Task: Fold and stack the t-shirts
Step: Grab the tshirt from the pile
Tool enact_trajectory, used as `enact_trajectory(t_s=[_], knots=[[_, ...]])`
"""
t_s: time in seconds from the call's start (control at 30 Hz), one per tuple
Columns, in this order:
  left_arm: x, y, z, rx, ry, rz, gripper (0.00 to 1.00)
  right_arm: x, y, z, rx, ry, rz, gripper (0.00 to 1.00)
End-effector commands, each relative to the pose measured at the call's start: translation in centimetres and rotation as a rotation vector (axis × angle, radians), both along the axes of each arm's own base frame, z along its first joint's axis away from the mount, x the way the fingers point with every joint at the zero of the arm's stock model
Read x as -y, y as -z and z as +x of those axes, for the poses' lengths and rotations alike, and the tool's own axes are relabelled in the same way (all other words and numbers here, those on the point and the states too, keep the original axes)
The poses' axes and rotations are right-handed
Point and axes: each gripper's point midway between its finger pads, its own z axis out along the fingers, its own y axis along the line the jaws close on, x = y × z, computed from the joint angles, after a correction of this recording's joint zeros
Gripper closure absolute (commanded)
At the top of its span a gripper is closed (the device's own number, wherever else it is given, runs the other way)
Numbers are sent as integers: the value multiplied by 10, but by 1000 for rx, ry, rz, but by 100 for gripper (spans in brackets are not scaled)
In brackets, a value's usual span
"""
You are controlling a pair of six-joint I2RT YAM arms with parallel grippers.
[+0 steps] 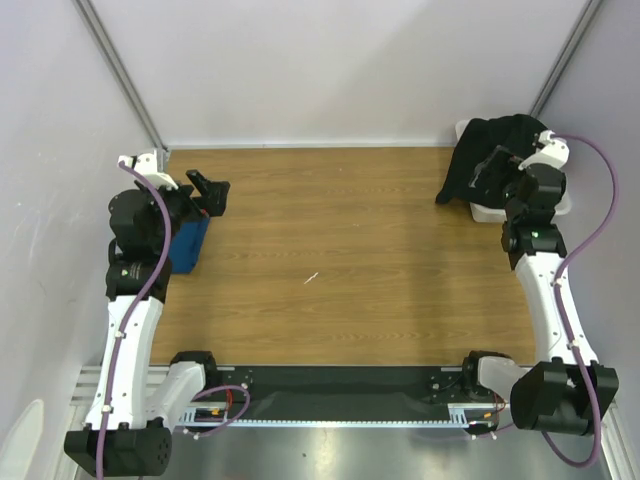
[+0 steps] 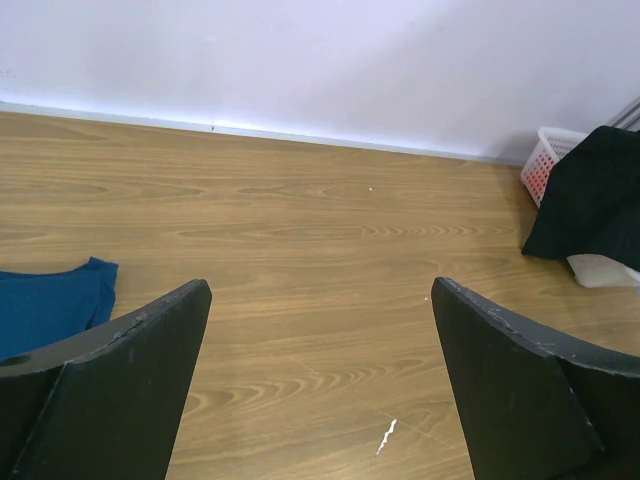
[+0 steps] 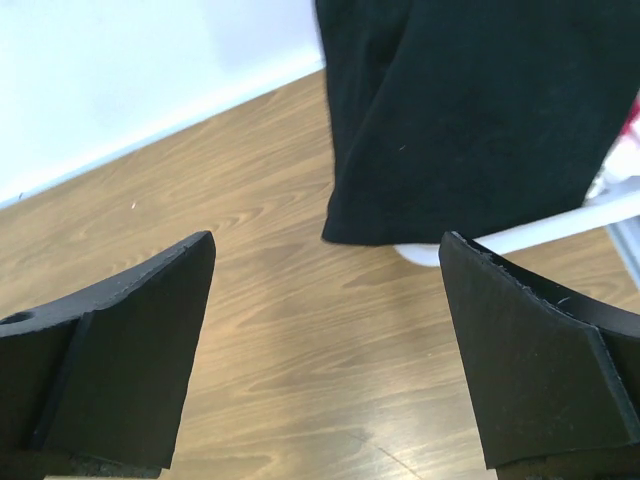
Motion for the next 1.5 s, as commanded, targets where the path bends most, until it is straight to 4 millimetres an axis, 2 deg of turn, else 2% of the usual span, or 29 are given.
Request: enact_trajectory(t_s=[0.0,0.03,0.07,0.13,0.17,0.2,0.27,0.3,0.33,0.37,0.4,0.43,0.5,0.53,0.57,0.67,0.7,0.73,0.8,0.83,1.03,1.13,1.17,1.23,1.27,1.3,1.37,1.43,1.47], knots=[[0,-11,1,47,-4,-10,0,18,-27,7,28,97,-7,0],[1,-11,1,49,-1,-7,0,21,-26,10,11,111,-7,0],[1,-12,0,50,-1,-7,0,25,-35,12,18,134,-4,0],[0,-11,0,49,-4,-5,0,30,-25,19,-30,160,18,0],[0,-11,0,49,-4,-5,0,33,-28,22,-32,171,21,0],[0,-11,0,49,-2,-5,0,35,-39,25,-13,176,23,0],[0,-11,0,48,-4,-5,0,43,-42,34,-10,195,17,0],[0,-11,0,48,-4,-5,0,47,-56,39,28,208,14,0],[0,-12,-1,51,-5,-5,0,52,-59,42,38,226,9,0],[0,-13,-1,55,-5,-5,0,66,-48,52,12,270,11,0],[0,-14,-2,59,-5,-4,0,73,-47,58,1,288,16,2],[0,-15,-3,62,-5,-3,0,80,-60,65,19,302,18,3],[0,-16,-3,65,-5,-3,0,97,-35,84,-53,339,32,5],[0,-15,-3,60,-5,-3,0,99,-46,92,-35,333,32,5],[0,-14,-3,59,-6,-2,0,102,-24,105,-91,327,29,7],[-2,-13,-2,57,-15,2,0,104,-17,124,-121,307,20,9],[-3,-15,-3,60,-18,3,0,106,0,133,-157,305,13,9],[-3,-15,-3,62,-21,5,0,109,8,139,-169,305,11,10],[-3,-15,-3,59,-21,7,0,111,10,149,-162,294,16,16],[-3,-15,-3,61,-20,7,0,110,24,157,-183,270,37,18],[-2,-14,-3,56,-13,12,0,107,28,172,-162,241,62,33],[-3,-14,-3,57,-17,15,0,111,32,174,-177,257,58,49],[-4,-14,-3,56,-19,17,0,112,36,175,-186,259,54,60],[-3,-14,-3,55,-16,15,0,112,35,175,-189,256,50,74],[-3,-14,-3,55,-16,15,0,111,37,174,-201,256,52,93],[-4,-15,-3,57,-16,16,0,110,35,173,-204,253,52,100],[-3,-14,-3,56,-14,16,0,106,26,171,-201,239,42,100],[-4,-14,-3,56,-14,16,0,101,7,168,-176,227,13,100],[-4,-14,-3,56,-14,16,0,99,-9,166,-153,222,3,100]])
